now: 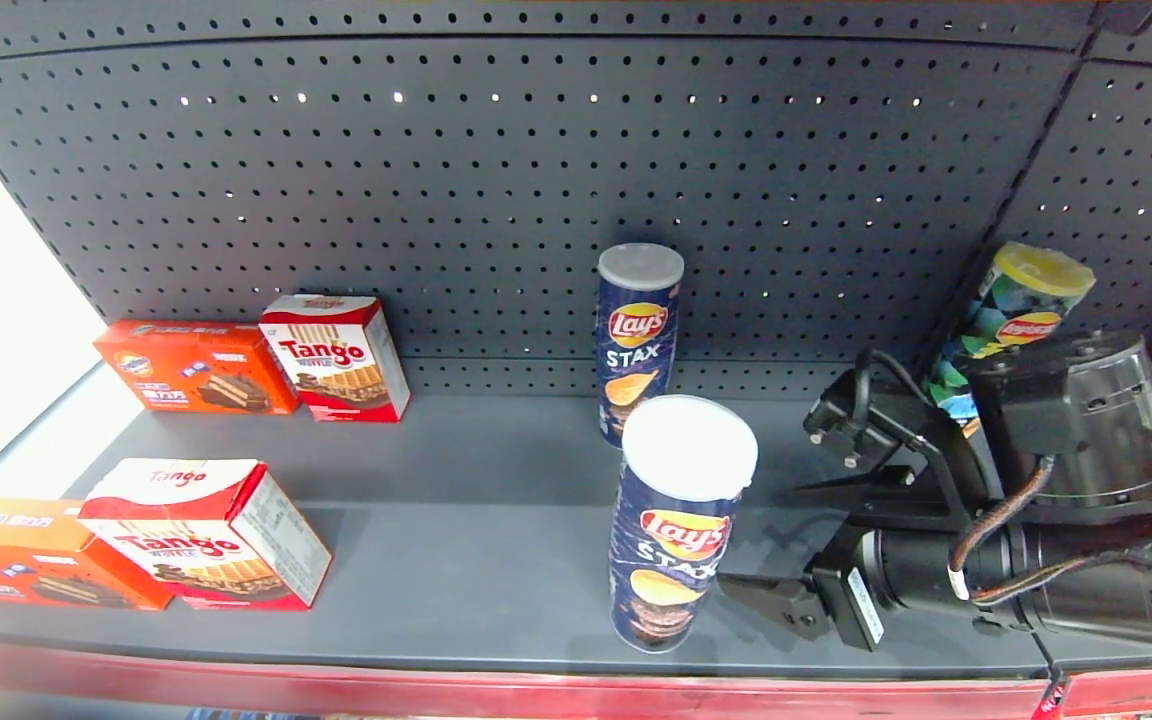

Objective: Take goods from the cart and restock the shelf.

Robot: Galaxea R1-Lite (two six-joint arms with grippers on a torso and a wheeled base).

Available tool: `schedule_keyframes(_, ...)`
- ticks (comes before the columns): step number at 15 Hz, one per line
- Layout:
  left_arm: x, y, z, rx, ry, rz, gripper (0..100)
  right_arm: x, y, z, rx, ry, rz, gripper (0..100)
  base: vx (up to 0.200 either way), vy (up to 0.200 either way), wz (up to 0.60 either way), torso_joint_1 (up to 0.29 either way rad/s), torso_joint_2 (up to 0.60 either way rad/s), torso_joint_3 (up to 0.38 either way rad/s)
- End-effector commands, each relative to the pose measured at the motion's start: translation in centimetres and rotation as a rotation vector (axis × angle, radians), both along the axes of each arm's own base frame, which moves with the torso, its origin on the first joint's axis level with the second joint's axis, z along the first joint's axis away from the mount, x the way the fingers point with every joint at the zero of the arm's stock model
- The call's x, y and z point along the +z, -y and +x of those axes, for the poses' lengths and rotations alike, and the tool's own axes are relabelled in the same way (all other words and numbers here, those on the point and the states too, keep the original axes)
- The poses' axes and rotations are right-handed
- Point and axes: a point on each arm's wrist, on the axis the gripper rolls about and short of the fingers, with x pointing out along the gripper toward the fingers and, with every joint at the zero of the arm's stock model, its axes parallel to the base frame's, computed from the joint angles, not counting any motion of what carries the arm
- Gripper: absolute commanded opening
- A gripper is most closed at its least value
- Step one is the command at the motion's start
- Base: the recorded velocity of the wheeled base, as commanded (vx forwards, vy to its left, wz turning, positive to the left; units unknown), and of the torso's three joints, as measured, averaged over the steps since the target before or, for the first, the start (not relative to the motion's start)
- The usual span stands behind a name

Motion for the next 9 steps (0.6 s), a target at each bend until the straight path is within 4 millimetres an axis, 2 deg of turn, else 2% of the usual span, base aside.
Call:
schedule_keyframes(1,0.02,0.0,0.0,0.001,0.0,0.0,100,-0.25,-0.24,0.48,-0.005,-0.007,-0.007,100,0.0,0.0,0.0,0.0,0.0,0.0)
schedule_keyframes(9,0.02,0.0,0.0,0.001,0.0,0.0,100,-0.05,-0.11,0.64,-0.013,-0.002,-0.002,100,0.0,0.0,0.0,0.0,0.0,0.0)
